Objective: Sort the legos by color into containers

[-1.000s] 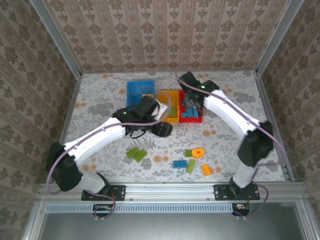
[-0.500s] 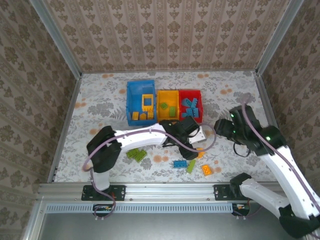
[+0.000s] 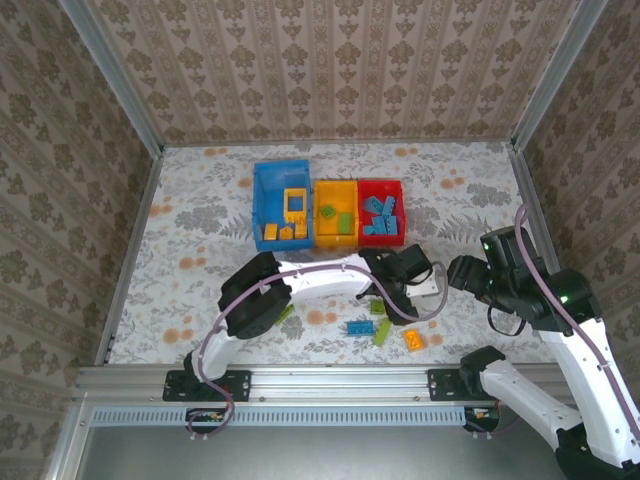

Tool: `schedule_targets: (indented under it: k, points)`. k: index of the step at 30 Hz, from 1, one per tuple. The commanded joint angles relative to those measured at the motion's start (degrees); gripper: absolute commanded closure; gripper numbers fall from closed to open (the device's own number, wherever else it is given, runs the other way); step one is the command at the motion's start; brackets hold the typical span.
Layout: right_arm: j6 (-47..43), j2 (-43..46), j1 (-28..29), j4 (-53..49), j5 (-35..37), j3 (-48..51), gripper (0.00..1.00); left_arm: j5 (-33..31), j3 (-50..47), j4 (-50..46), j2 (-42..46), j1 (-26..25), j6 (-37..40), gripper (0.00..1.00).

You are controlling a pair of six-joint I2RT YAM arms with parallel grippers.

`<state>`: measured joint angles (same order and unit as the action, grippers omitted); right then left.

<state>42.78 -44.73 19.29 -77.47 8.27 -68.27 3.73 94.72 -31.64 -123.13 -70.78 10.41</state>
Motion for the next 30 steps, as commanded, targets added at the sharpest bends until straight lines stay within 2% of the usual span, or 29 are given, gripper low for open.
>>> schedule_targets:
  k: [1,9,19,24,30]
  points:
    - [-1.6,0.1,-0.4,-0.5,-4.1,-1.7,0.22,-3.7,1.4,-4.3,-2.1,-0.8,0.7,0.18]
    - [-2.0,0.1,-1.3,0.9,-6.2,0.0,0.23,-6.7,1.4,-6.1,-3.8,-1.2,-0.7,0.23]
    - [-2.0,-0.1,-1.8,2.1,-7.4,0.5,0.26,-7.0,1.6,-3.8,-3.3,-1.1,-1.9,0.63]
    - [-3.5,-0.6,-1.9,3.9,-8.4,-0.1,0.27,-10.4,2.0,-2.5,0.4,0.9,-5.6,0.65]
    - [-5.7,-2.8,-2.0,9.9,-12.1,-1.4,0.3,-13.4,-1.4,-0.5,10.9,6.9,-11.8,0.67]
